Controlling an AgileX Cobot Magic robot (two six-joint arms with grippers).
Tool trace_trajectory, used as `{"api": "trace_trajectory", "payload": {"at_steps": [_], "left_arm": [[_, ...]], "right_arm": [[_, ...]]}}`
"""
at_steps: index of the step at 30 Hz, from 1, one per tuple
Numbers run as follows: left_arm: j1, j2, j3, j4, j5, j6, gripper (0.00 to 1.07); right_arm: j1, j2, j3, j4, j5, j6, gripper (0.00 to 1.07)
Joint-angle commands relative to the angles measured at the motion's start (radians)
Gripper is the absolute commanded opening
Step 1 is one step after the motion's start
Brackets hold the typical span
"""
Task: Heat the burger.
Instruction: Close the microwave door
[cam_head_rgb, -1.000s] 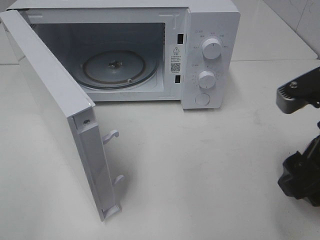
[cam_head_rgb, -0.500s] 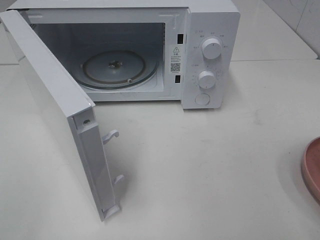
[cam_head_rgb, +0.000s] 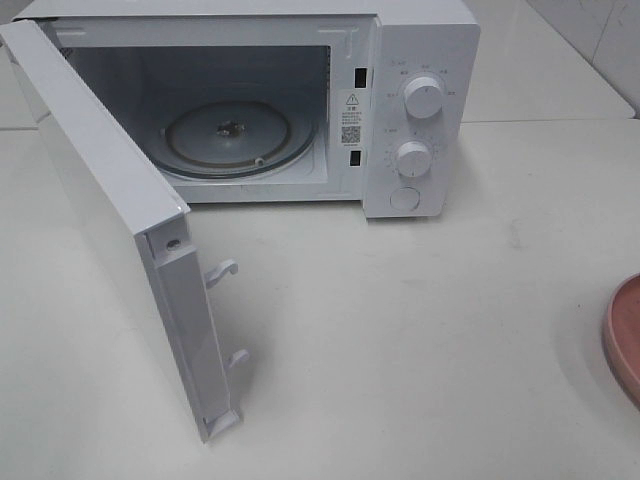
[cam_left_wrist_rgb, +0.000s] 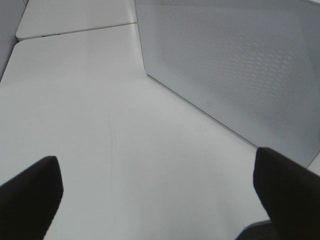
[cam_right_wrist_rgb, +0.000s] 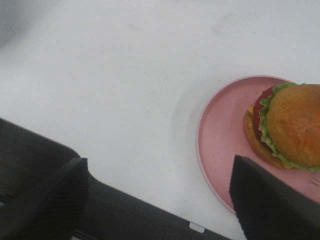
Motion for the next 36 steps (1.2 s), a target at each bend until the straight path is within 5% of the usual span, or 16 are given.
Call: {"api": "trace_trajectory", "payload": {"at_steps": [1, 16, 36], "left_arm": [[0.0, -0.019, 0.002, -0.007, -0.003, -0.004, 0.96], [0.0, -0.019, 0.002, -0.007, -0.003, -0.004, 0.96], [0.0, -0.019, 0.002, -0.007, -0.003, -0.004, 0.96]], "right_arm": [[-0.073, -0.088, 0.032, 0.003, -0.015, -0.023, 0.76], [-0.266, -0.316, 0.103, 0.038, -0.125, -0.013, 0.76], [-0.284, -0.34, 0.103, 0.037, -0.124, -0.008, 0.76]]}}
